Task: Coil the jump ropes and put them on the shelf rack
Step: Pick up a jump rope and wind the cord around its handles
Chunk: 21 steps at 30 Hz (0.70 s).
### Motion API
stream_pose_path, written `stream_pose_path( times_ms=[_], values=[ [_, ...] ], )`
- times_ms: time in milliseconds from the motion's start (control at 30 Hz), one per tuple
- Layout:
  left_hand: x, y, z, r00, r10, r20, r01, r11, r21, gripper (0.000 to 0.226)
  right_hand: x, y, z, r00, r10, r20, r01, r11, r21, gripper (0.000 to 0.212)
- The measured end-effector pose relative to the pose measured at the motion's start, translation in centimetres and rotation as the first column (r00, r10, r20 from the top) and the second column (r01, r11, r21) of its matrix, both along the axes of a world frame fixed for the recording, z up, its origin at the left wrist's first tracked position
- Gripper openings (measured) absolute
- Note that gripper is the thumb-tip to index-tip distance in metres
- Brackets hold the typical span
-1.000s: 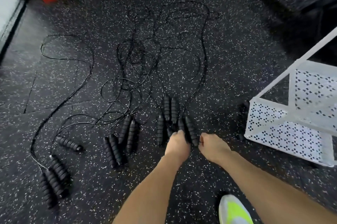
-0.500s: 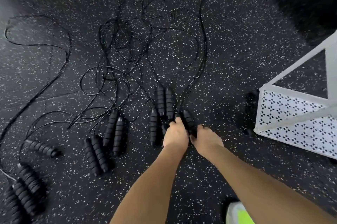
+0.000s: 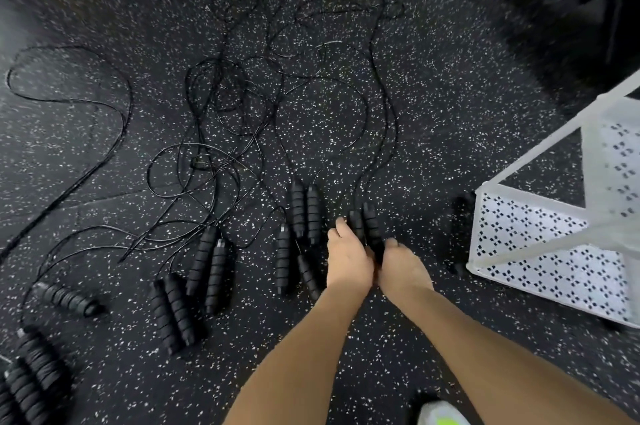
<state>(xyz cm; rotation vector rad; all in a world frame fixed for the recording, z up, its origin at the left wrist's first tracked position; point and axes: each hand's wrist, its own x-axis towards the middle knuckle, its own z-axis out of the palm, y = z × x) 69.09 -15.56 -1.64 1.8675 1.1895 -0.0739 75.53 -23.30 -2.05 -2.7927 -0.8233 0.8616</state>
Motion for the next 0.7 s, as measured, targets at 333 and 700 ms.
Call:
stream_pose_path(
  times_ms=[333, 700],
  values=[
    [-0.4, 0.9, 20.0, 0.978, 0.074, 0.192, -0.086, 0.995, 0.052, 0.038, -0.1, -1.6, 19.7, 0.995, -0.087, 0.04, 0.065, 0.918, 0.392, 0.03],
    [-13.4, -8.6, 45.6, 0.817, 0.083, 0.571, -0.173, 0.979, 0.105, 0.039, -11.0, -10.8, 45.1, 0.998, -0.025, 0.064, -0.031, 0.666, 0.745, 0.027]
  ],
)
